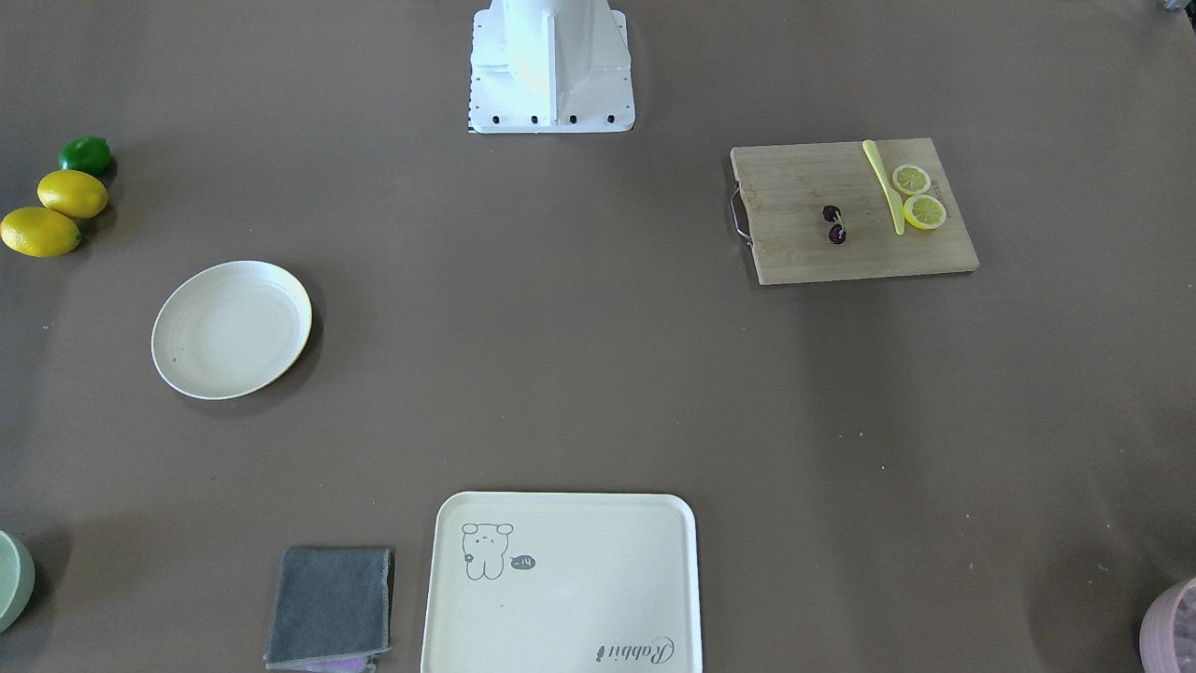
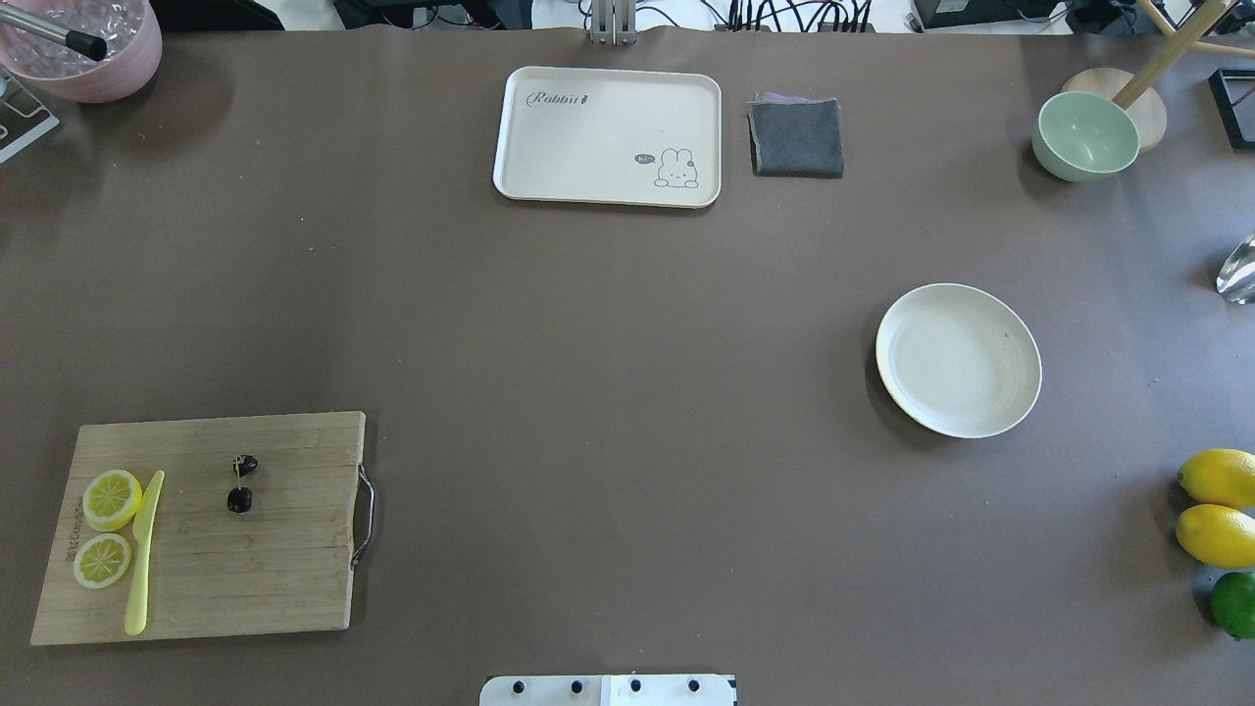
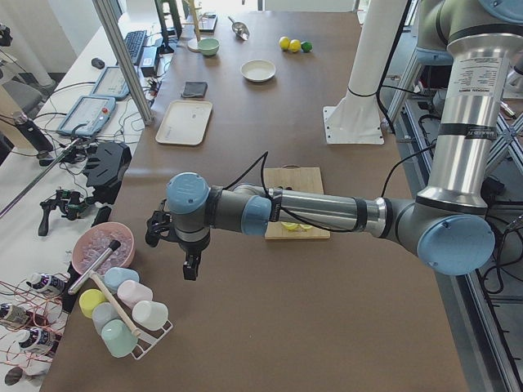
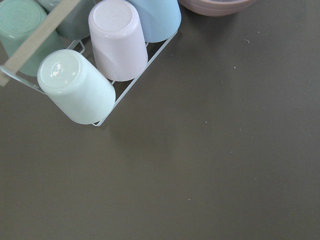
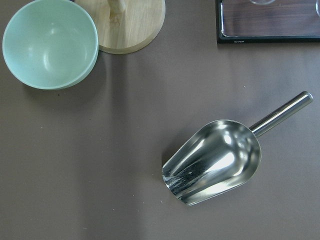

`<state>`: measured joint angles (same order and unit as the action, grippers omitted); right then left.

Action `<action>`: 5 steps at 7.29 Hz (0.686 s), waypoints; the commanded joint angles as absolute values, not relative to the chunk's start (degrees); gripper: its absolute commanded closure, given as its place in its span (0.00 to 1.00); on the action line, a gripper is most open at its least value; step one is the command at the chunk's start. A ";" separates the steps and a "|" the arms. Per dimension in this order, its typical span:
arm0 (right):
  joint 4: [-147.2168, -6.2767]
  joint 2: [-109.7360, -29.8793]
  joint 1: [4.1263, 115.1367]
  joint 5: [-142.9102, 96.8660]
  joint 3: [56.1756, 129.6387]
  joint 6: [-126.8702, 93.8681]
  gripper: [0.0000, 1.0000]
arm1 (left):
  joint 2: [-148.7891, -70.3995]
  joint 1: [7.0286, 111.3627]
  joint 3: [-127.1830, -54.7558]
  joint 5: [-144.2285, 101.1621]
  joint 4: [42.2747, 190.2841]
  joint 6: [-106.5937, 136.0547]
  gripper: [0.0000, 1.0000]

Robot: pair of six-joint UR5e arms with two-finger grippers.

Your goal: Place red cherry on plate

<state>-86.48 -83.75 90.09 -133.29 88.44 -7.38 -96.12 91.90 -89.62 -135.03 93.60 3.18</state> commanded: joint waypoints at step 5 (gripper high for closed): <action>-86.66 -83.41 90.09 -133.33 88.42 -7.38 0.00 | -96.33 92.11 -89.74 -135.00 93.69 3.43 0.02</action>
<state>-86.63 -83.41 90.09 -133.33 88.42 -7.38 -96.16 92.11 -89.71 -135.00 93.75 3.41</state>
